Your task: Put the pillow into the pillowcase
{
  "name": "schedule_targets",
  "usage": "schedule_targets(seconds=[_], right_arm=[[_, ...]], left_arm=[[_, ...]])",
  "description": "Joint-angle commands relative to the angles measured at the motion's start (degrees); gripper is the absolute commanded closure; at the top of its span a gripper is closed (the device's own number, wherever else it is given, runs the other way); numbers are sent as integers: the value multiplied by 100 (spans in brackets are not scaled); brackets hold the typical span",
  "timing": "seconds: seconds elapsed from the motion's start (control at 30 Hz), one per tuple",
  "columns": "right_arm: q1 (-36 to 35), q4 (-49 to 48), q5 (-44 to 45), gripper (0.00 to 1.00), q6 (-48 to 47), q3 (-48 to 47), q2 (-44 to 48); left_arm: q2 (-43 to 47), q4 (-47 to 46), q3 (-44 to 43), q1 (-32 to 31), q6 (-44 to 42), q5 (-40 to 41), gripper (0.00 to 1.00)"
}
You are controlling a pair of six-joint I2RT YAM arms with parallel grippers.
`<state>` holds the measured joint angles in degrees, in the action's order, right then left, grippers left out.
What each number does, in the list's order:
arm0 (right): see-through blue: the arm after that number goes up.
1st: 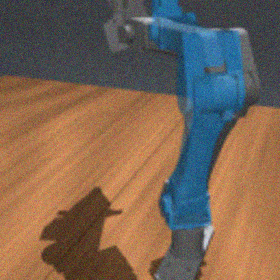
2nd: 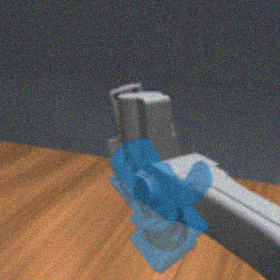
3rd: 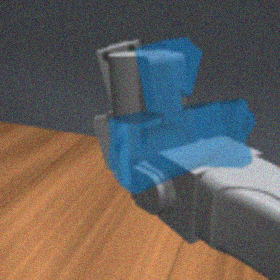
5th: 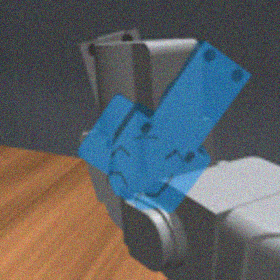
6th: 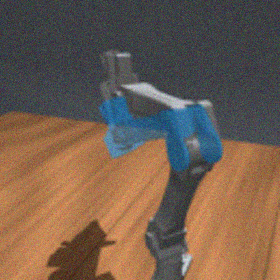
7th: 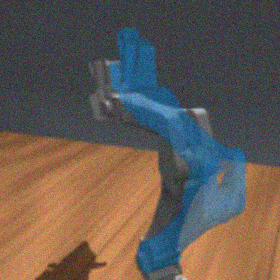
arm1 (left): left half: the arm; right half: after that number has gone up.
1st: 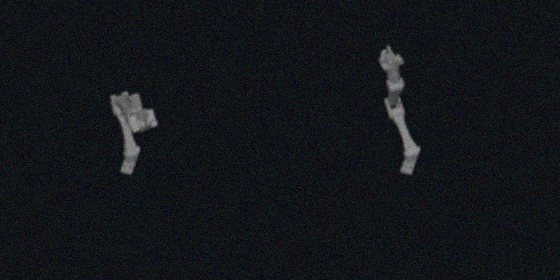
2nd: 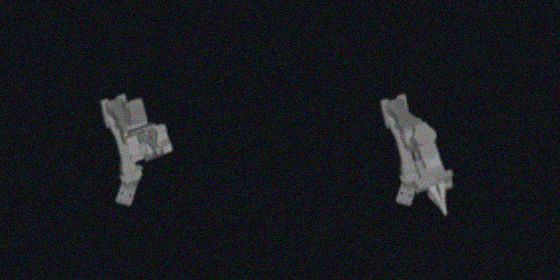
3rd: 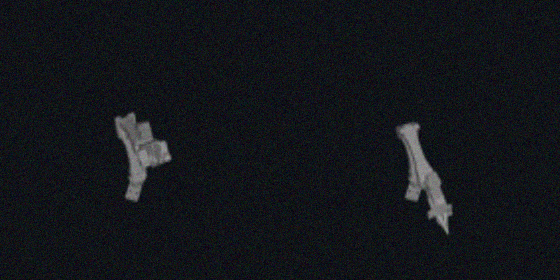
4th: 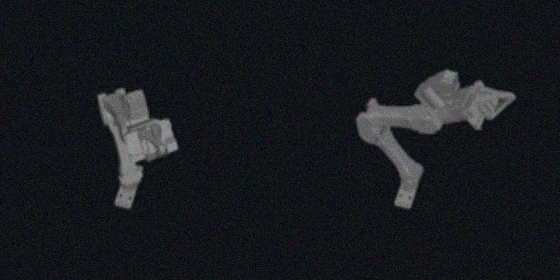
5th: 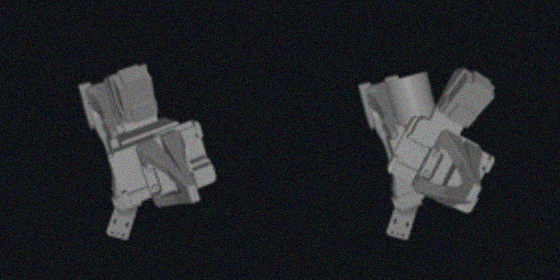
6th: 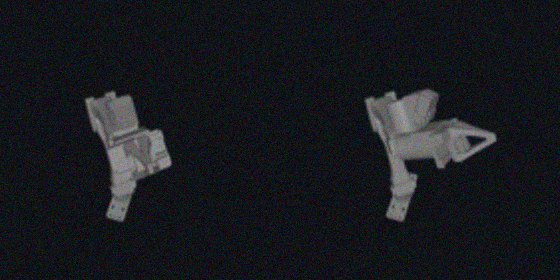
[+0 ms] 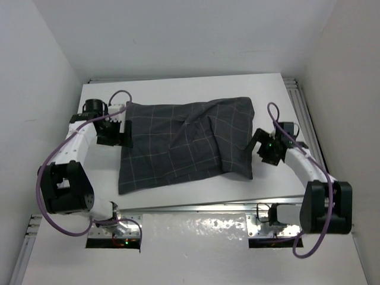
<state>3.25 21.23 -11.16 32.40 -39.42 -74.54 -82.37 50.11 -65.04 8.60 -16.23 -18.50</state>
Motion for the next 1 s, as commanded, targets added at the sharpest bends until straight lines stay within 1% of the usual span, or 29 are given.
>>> schedule_targets(seconds=[0.0, 0.07, 0.13, 0.17, 0.23, 0.27, 0.3, 0.37, 0.4, 0.43, 0.47, 0.5, 0.53, 0.57, 0.6, 0.67, 0.7, 0.73, 0.77, 0.83, 0.97], right_arm=[[-17, -268, -430, 1, 546, 880, 439], [-8, -400, -545, 1, 775, 1320, 484], [-8, -471, -572, 2, 899, 1568, 458], [-17, -584, -580, 7, 1021, 1795, 450], [-8, -778, -685, 18, 1154, 2016, 441], [-17, -953, -729, 26, 1320, 2174, 441], [0, -1024, -730, 53, 1400, 2227, 458], [9, -1025, -450, 94, 1654, 2307, 528], [18, -981, -309, 100, 1690, 2307, 581], [44, -920, -160, 100, 1716, 2298, 738], [97, -719, 233, 100, 1743, 2237, 835], [132, -595, 507, 100, 1743, 2176, 949], [211, -316, 814, 100, 1743, 2114, 1194], [272, -208, 1339, 100, 1726, 2009, 1318], [343, -138, 1570, 100, 1691, 1956, 1433], [640, 56, 1949, 100, 1516, 1790, 1739], [755, 126, 2273, 100, 1445, 1719, 1811], [1035, 214, 2406, 100, 1322, 1649, 1873], [1186, 223, 2503, 100, 1025, 1535, 1934], [1502, 241, 2610, 100, 760, 1307, 1865], [1644, 215, 2873, 100, 250, 972, 1356]], left_arm=[[107, -571, 412, 89, -56, 75, 8], [46, -738, 614, 80, 58, 57, 9], [-7, -932, 702, 89, 155, 180, 10], [-16, -993, 729, 80, 138, 224, 10], [-16, -1073, 773, 80, 146, 259, 18], [-25, -1117, 808, 80, 138, 207, 23], [-34, -1143, 826, 80, 146, 181, 35], [-51, -1170, 835, 89, 129, 110, 47], [-69, -1179, 826, 80, 129, 110, 60], [-95, -1179, 817, 89, 94, 153, 68], [-113, -1231, 808, 89, 67, 189, 77], [-122, -1258, 808, 89, 50, 241, 90], [-148, -1293, 782, 80, 41, 329, 94], [-174, -1371, 773, 80, 32, 373, 97], [-209, -1407, 730, 80, 32, 400, 100], [-236, -1495, 677, 80, 23, 444, 100], [-253, -1530, 650, 89, 23, 453, 100], [-271, -1565, 589, 89, 6, 479, 100], [-288, -1635, 562, 80, -12, 479, 100], [-350, -1697, 466, 80, -47, 566, 100], [-543, -1881, 316, 80, -117, 795, 100]])
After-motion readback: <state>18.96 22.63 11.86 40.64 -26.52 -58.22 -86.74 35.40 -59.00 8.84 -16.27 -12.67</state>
